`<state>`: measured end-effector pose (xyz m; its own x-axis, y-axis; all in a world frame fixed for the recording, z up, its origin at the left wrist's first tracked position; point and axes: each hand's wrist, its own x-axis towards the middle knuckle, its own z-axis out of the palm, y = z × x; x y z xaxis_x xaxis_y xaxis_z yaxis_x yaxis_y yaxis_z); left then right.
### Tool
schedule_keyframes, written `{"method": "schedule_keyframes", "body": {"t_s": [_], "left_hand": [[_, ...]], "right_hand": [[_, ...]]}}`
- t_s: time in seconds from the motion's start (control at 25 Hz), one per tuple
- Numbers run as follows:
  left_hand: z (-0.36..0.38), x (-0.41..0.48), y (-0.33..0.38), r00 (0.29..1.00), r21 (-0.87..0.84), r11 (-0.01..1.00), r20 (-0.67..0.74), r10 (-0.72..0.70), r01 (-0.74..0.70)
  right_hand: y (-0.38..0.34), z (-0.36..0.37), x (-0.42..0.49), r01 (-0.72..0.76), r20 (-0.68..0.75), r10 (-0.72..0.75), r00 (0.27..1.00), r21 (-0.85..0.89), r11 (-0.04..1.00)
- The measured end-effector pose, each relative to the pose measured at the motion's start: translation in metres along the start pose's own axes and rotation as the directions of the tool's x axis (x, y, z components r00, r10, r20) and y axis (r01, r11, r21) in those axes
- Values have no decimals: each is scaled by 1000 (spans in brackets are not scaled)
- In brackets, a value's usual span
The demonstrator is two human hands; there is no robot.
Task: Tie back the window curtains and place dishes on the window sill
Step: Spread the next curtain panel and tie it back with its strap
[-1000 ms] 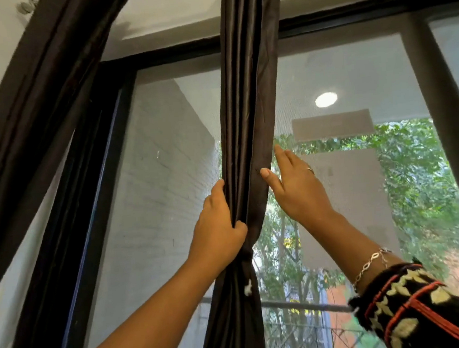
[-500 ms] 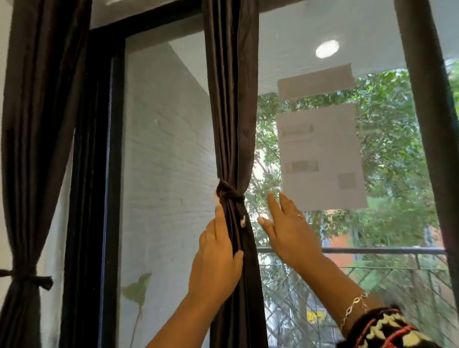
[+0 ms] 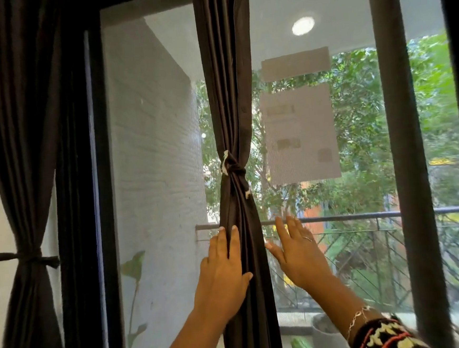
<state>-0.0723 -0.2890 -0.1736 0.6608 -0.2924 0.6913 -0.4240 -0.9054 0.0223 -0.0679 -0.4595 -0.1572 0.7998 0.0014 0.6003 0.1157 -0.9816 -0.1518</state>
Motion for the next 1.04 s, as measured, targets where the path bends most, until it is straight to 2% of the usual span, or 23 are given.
{"method": "schedule_keyframes", "body": {"t_s": [0.32, 0.6, 0.92, 1.04], "left_hand": [[-10, -59, 0, 995, 34, 999, 98, 18, -22], [-32, -109, 27, 992, -23, 999, 122, 44, -41], [-36, -110, 100, 991, -110, 988, 67, 116, -108], [-30, -99, 146, 988, -146, 979, 43, 146, -139]], "right_hand": [[-6, -11, -73, -74, 49, 80, 996, -108, 991], [7, -35, -150, -146, 57, 160, 985, -194, 970], [68, -73, -196, -210, 11, 220, 975, -254, 944], [114, -94, -202, -236, -28, 238, 971, -290, 928]]}}
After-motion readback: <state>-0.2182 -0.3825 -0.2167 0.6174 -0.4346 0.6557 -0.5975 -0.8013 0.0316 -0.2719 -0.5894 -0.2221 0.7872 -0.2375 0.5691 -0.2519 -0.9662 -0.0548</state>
